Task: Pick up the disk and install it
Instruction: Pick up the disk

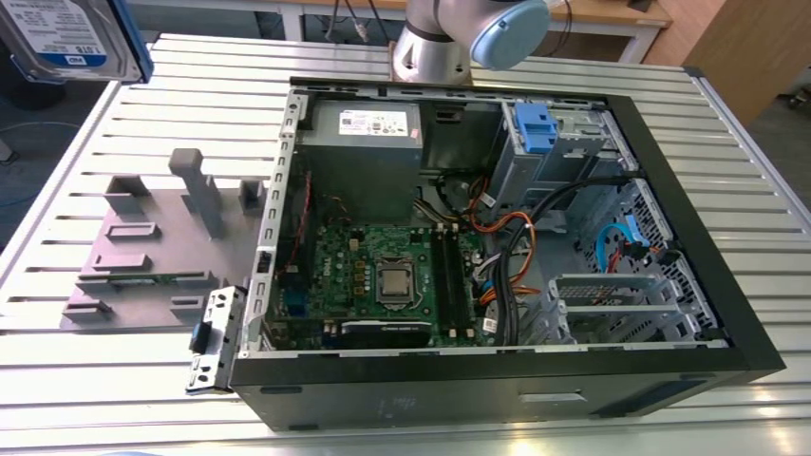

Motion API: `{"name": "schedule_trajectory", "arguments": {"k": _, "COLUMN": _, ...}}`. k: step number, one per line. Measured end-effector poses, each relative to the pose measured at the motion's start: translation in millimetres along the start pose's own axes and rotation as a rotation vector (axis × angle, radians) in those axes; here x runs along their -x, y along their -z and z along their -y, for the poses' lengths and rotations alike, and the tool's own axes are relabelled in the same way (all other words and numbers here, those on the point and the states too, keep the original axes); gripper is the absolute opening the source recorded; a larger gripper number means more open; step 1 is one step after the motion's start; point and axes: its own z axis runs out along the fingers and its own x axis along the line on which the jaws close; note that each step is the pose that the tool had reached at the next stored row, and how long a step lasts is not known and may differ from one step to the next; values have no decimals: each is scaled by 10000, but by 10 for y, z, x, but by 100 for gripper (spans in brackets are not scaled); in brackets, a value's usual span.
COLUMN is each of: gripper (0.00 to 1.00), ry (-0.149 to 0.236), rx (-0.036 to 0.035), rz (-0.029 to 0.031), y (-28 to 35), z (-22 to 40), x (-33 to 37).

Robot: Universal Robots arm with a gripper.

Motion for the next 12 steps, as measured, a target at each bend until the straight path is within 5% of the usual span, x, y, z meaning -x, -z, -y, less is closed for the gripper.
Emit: {"name": "schedule_trajectory", "arguments": {"k": 12, "gripper": 36, "ry": 0, "rx": 0, "rz": 0, "y": 40, "z": 0, "x": 1}}
